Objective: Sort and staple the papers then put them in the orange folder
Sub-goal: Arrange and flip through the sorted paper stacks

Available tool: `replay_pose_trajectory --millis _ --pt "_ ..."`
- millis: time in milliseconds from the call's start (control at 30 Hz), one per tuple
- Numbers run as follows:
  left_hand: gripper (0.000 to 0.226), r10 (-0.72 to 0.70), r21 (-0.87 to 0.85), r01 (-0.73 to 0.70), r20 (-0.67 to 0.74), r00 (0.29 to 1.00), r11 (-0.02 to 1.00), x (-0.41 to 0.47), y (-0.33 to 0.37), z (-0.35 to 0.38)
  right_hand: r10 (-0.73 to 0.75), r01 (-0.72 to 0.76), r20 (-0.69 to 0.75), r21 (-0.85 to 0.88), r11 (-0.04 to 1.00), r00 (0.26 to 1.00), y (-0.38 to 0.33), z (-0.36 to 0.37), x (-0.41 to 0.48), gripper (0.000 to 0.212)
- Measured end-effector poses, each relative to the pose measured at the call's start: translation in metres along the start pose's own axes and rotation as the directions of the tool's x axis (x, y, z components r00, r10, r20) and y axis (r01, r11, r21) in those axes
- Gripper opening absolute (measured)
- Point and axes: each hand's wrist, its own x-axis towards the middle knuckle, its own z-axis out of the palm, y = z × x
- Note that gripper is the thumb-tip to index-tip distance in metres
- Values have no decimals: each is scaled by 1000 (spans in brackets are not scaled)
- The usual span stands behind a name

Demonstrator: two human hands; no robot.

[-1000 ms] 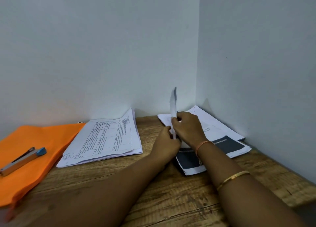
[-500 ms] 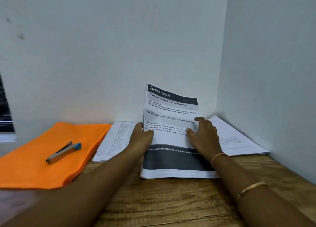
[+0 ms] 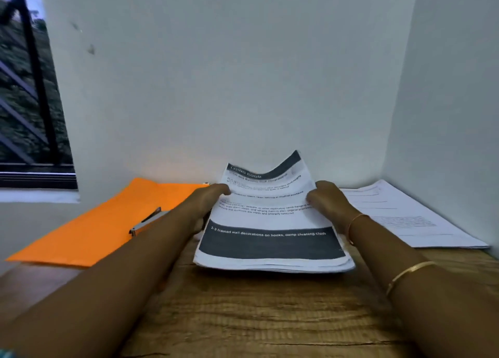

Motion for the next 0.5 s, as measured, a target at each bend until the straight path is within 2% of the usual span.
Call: replay_pose_trajectory --millis 67,200,267,333,400,500 --pt "33 -27 102 29 -22 999 994 9 -4 -3 -56 59 58 -55 997 997 6 3 -8 13" --pt "30 5 276 9 -50 999 961 18 -18 -1 -171 176 118 -33 984 978 19 3 -24 31" --pt "13 48 389 -23 -56 997 921 18 -21 2 -147 150 97 -20 989 984 23 3 -22 25" --pt "22 65 484 -33 -51 997 874 17 -20 3 -68 71 65 -48 996 996 23 4 -18 25" --pt "24 90 532 -45 -59 994 846 16 -18 3 -49 54 64 -79 995 997 22 5 -20 21" --pt "28 109 565 -26 -113 988 825 15 -20 2 -44 46 16 -99 994 999 23 7 -21 34"
